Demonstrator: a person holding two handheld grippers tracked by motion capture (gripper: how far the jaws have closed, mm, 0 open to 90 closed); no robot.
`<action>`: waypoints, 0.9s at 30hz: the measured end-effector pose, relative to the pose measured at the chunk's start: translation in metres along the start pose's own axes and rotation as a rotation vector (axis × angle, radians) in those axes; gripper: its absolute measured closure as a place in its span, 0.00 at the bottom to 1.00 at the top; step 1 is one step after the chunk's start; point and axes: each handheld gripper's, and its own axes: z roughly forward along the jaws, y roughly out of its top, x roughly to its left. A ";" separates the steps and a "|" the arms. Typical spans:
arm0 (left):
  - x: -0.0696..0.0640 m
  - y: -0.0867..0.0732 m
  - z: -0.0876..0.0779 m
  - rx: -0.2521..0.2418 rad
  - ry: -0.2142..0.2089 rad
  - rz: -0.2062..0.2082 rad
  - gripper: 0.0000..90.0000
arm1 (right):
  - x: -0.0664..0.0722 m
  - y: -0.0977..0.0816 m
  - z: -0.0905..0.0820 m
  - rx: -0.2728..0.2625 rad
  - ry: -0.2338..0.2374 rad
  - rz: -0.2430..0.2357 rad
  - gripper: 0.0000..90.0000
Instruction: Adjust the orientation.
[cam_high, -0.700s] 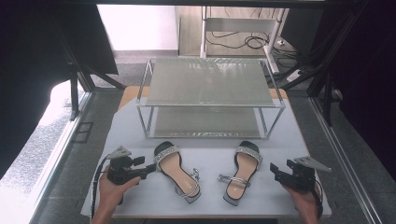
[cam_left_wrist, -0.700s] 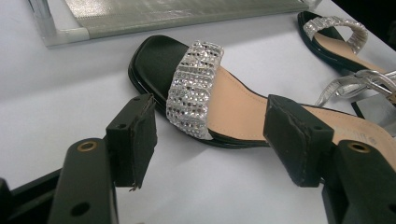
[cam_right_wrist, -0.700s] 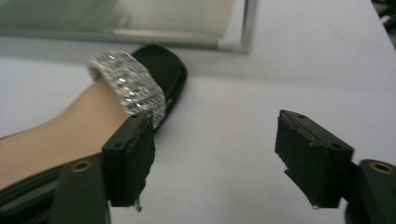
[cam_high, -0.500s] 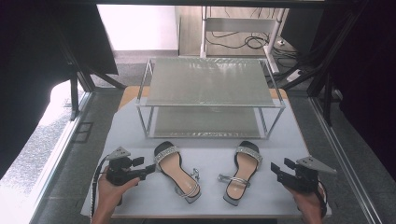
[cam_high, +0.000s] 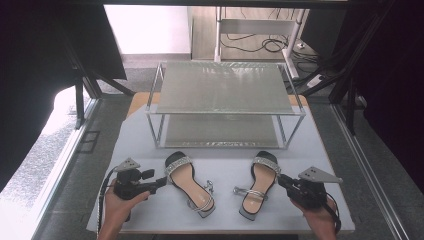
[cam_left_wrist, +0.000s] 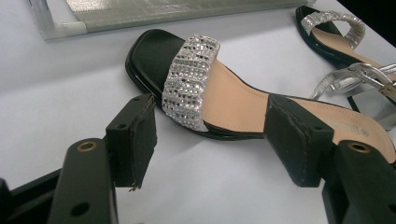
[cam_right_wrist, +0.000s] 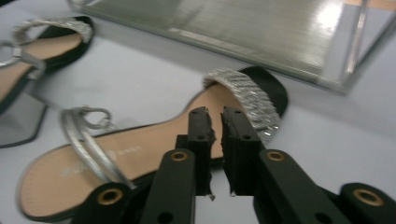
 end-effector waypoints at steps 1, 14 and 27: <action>0.000 0.000 0.000 0.000 0.000 0.000 0.39 | 0.000 0.000 0.000 0.000 0.000 0.000 0.94; -0.002 0.002 0.001 0.022 -0.020 0.001 0.38 | 0.040 0.026 0.030 0.016 0.190 -0.094 1.00; -0.006 0.001 0.000 0.020 -0.022 0.010 0.38 | 0.087 0.027 0.045 0.058 0.300 -0.196 1.00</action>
